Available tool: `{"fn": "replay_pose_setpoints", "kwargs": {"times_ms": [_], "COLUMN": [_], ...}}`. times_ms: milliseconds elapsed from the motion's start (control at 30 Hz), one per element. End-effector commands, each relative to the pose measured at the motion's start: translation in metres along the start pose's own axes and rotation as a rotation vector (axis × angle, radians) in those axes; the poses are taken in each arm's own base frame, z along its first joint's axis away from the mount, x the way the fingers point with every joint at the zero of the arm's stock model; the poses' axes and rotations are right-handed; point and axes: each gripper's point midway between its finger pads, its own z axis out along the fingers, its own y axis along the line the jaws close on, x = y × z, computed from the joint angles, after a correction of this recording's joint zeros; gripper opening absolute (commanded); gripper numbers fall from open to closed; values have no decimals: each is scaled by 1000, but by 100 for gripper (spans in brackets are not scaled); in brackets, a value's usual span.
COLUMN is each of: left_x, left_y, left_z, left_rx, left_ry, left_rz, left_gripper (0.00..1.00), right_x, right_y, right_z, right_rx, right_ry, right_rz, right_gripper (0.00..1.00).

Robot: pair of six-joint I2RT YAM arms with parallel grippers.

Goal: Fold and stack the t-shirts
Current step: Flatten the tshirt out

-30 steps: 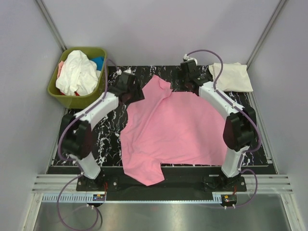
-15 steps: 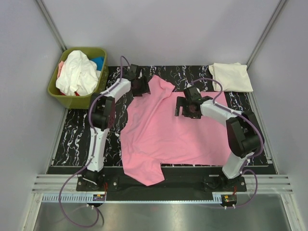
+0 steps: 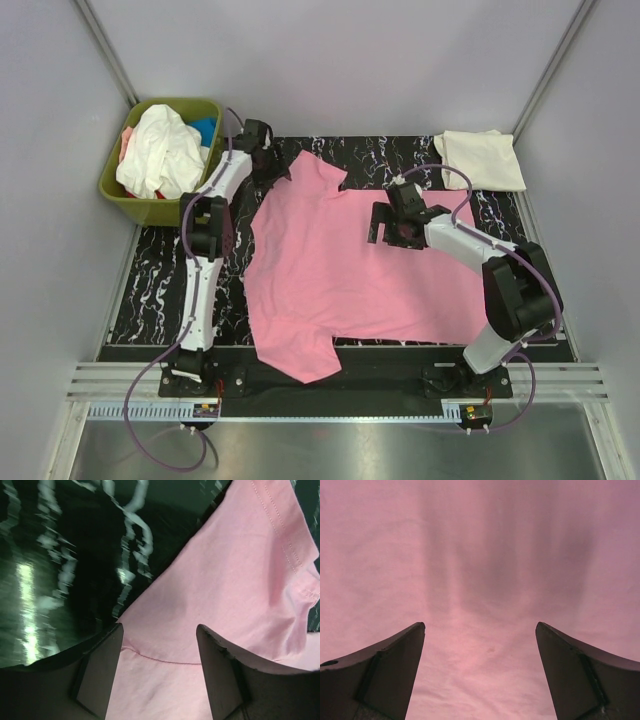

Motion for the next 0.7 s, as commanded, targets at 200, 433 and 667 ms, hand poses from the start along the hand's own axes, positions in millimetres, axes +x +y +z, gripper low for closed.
{"fn": "replay_pose_setpoints", "kwargs": {"times_ms": [200, 433, 667], "left_x": [-59, -120, -79], "left_y": [47, 31, -26], "left_z": [-13, -72, -127], "left_rx": [-26, 57, 124], "left_ry": [-95, -269, -252], "left_rz": [-29, -44, 63], "left_gripper": [73, 77, 80], "right_x": [-21, -40, -81], "right_y": [-3, 0, -57], "right_z": [-6, -1, 4], "right_rx": [53, 85, 227], "right_ry": [-36, -35, 5], "right_rz": [-16, -22, 126], "right_gripper": [100, 100, 100]}}
